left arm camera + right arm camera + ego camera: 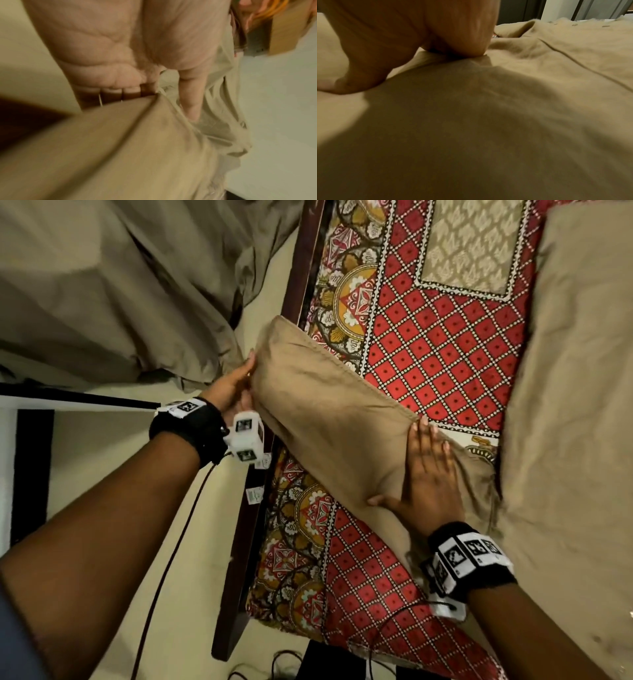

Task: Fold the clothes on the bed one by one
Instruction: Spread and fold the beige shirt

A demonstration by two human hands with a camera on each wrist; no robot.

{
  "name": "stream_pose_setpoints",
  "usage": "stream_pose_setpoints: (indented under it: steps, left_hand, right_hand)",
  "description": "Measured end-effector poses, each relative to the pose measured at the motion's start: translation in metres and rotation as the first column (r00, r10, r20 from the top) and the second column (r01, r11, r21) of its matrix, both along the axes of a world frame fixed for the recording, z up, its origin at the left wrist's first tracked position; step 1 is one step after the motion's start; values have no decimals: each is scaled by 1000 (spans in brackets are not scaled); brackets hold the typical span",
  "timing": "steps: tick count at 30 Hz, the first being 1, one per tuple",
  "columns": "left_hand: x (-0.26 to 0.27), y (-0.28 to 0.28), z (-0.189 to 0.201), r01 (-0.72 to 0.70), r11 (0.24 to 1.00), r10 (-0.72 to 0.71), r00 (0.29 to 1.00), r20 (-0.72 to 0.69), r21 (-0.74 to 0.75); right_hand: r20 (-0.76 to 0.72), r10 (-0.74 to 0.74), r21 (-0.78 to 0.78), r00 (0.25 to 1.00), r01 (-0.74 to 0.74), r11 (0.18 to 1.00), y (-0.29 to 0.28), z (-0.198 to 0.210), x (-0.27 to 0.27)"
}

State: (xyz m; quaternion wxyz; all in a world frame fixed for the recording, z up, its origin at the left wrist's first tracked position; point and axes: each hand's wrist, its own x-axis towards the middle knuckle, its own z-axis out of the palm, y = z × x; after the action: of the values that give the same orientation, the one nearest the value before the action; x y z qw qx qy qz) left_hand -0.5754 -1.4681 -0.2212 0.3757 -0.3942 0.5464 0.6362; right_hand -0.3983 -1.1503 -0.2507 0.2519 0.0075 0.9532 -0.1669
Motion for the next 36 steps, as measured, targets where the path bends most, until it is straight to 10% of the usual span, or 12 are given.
stream_pose_setpoints:
  steps: [10, 19, 24, 29, 32, 34, 36]
  left_hand:
    - [-30, -3, 53, -215, 958, 251, 949, -190, 190]
    - [-15, 10, 75, -208, 890, 306, 933, -191, 406]
    - [-13, -3, 77, -233, 837, 348, 925, -152, 495]
    - [8, 46, 96, -318, 848, 441, 866, -234, 424]
    - [33, 115, 103, 2, 999, -26, 870, -493, -49]
    - [60, 169, 100, 153, 863, -432, 717, -546, -481]
    - [94, 223, 104, 265, 820, -562, 534, -631, -506]
  right_hand:
    - [-62, 8, -86, 998, -13, 996, -44, 32, -20]
    - [-98, -54, -644, 994, -22, 764, -175, 78, -150]
    - [-296, -168, -621, 940, -56, 782, -127, 89, -108]
    - [-156, -418, -509, 895, 289, 810, -13, 75, 11]
    - [49, -646, -640, 761, 521, 565, 34, 91, 43]
    - [287, -664, -753, 690, 591, 288, 51, 118, 32]
    - [513, -569, -777, 643, 629, 10, 81, 144, 10]
